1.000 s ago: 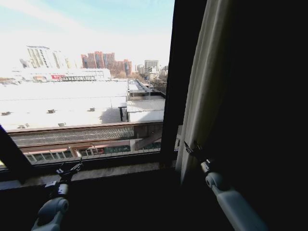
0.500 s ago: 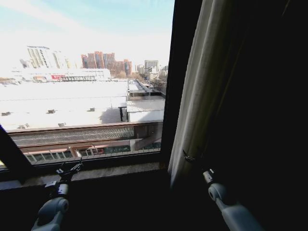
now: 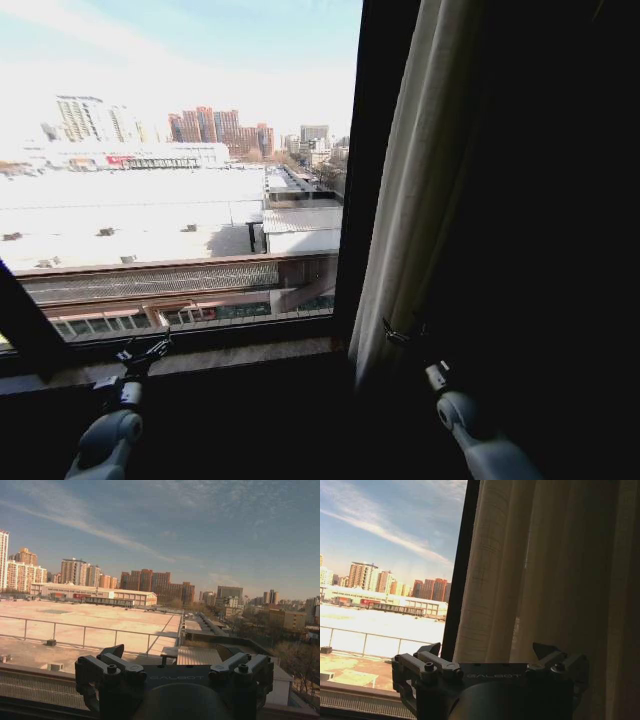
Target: Open the curtains by pulling them apart, changing their state from closed to fully open.
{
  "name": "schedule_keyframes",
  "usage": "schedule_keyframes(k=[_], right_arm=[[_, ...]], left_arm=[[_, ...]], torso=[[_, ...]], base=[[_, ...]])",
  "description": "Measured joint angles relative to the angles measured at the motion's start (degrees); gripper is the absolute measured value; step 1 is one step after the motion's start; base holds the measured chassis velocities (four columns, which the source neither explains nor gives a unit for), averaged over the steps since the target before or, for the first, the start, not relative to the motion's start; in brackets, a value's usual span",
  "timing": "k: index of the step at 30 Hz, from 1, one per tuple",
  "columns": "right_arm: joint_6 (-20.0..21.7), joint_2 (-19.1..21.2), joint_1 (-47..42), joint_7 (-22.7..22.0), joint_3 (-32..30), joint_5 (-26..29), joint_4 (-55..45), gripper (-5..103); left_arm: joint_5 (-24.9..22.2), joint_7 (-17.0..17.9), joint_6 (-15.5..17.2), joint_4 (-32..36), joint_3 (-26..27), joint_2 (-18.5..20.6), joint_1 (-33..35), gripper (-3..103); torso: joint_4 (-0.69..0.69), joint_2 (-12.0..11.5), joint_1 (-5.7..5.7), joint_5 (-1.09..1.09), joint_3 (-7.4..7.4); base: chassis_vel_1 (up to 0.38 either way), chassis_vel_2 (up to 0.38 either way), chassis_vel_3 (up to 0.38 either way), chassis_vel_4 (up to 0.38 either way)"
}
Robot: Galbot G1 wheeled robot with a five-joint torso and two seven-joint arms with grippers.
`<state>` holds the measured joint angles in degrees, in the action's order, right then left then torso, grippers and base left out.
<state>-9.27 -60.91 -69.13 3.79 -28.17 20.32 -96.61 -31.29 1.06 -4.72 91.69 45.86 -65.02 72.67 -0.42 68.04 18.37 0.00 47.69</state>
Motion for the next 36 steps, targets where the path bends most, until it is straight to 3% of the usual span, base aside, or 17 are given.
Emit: schedule_keyframes(k=[22,36], right_arm=[[0.12,-0.01,0.12,0.05,0.05,-0.08,0.01,100],[0.12,-0.01,0.16,0.05,0.08,-0.08,0.06,100]], left_arm=[[0.0,0.0,0.0,0.0,0.0,0.0,0.0,100],[0.0,0.0,0.0,0.0,0.0,0.0,0.0,100]], torso=[[-0.01,0.0,0.0,0.01,0.01],[0.01,0.01,-0.01,0.01,0.0]], base=[[0.025,0.004,-0.022,-0.003],[0.253,0.164,-0.256,-0.162]])
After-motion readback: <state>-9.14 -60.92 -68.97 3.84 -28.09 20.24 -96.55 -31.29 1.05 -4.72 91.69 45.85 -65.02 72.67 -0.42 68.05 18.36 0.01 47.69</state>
